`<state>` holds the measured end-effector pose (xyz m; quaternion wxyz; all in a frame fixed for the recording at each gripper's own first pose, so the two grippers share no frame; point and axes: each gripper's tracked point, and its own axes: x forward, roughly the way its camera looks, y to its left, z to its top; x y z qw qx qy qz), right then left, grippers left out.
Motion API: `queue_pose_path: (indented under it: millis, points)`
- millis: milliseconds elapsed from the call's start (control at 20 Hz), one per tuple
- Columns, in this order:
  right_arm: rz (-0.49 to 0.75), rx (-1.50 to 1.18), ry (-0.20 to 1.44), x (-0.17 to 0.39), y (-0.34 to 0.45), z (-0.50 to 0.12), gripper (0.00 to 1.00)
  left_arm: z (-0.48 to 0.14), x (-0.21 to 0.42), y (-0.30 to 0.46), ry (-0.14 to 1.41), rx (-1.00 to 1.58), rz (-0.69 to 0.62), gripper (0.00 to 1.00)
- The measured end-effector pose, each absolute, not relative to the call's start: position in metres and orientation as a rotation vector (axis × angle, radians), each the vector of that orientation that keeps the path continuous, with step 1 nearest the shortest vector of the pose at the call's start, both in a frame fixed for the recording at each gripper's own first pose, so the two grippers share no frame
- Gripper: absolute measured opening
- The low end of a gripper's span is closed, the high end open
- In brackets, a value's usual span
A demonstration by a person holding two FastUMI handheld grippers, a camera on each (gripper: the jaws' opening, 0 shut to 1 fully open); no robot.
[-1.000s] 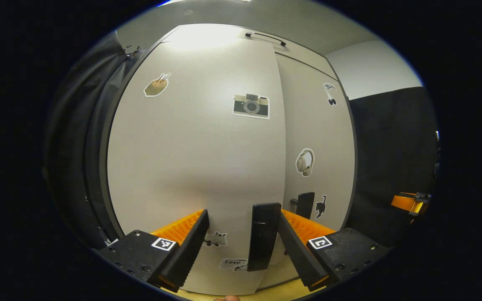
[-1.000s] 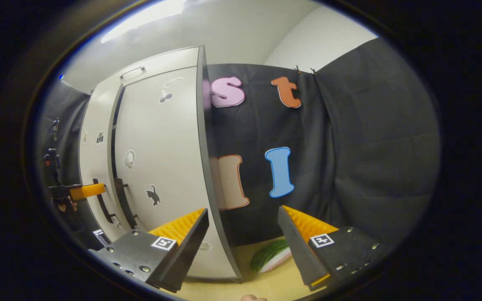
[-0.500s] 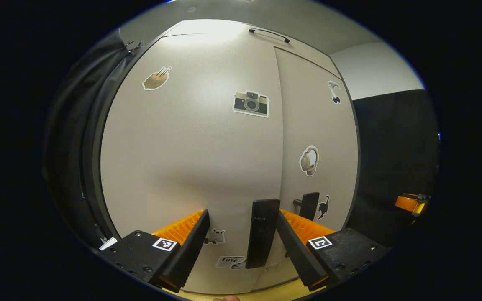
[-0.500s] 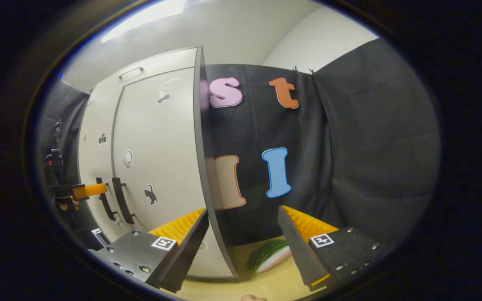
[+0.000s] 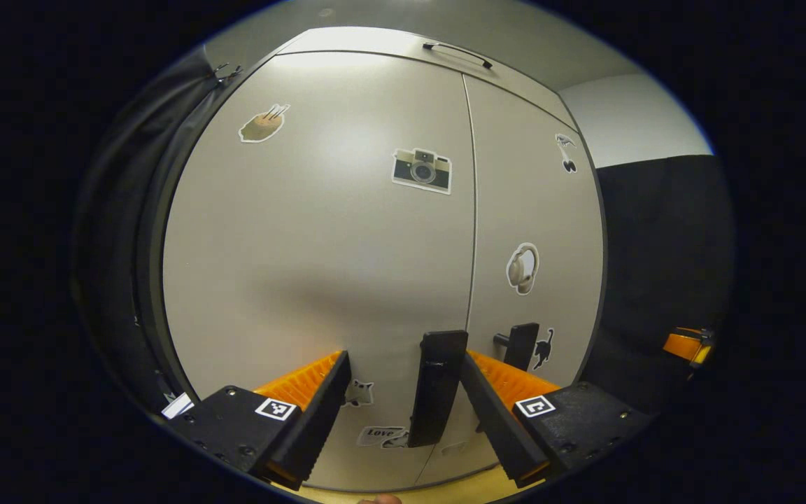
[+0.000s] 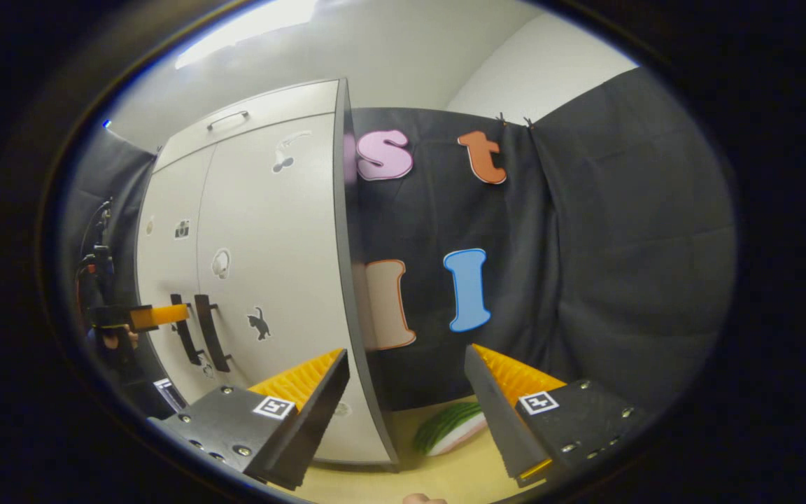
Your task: Grasp the bottle in the cabinet with the left hand and place it on the coaster, then close the right door with the right hand and the left door with the left hand.
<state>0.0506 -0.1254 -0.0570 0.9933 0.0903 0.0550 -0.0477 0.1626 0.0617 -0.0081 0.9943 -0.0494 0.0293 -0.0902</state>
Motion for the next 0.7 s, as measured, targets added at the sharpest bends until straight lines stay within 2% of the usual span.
queue_pose_path:
  millis: [100,150,300,400,450,500,700]
  points:
    - [-0.087,0.187,0.105,0.049,-0.124,-0.055,0.97,-0.008,0.163,0.062,0.057,-0.107,-0.177,0.98]
    - [-0.082,0.192,0.105,0.048,-0.123,-0.054,1.00,-0.009,0.162,0.062,0.058,-0.110,-0.173,0.97]
    - [-0.067,0.190,0.109,0.041,-0.118,-0.046,1.00,-0.003,0.152,0.063,0.073,-0.104,-0.120,1.00]
    - [-0.083,0.185,0.082,0.029,-0.123,-0.026,1.00,0.020,0.129,0.060,0.049,-0.097,-0.084,1.00]
    - [-0.092,0.181,0.060,0.024,-0.126,-0.013,0.97,0.039,0.114,0.055,0.026,-0.095,-0.071,0.96]
    - [-0.097,0.176,0.037,0.019,-0.129,0.001,1.00,0.055,0.100,0.048,0.007,-0.086,-0.068,0.96]
    - [-0.082,0.151,-0.041,0.003,-0.138,0.055,1.00,0.112,0.047,0.006,-0.072,-0.038,-0.086,0.95]
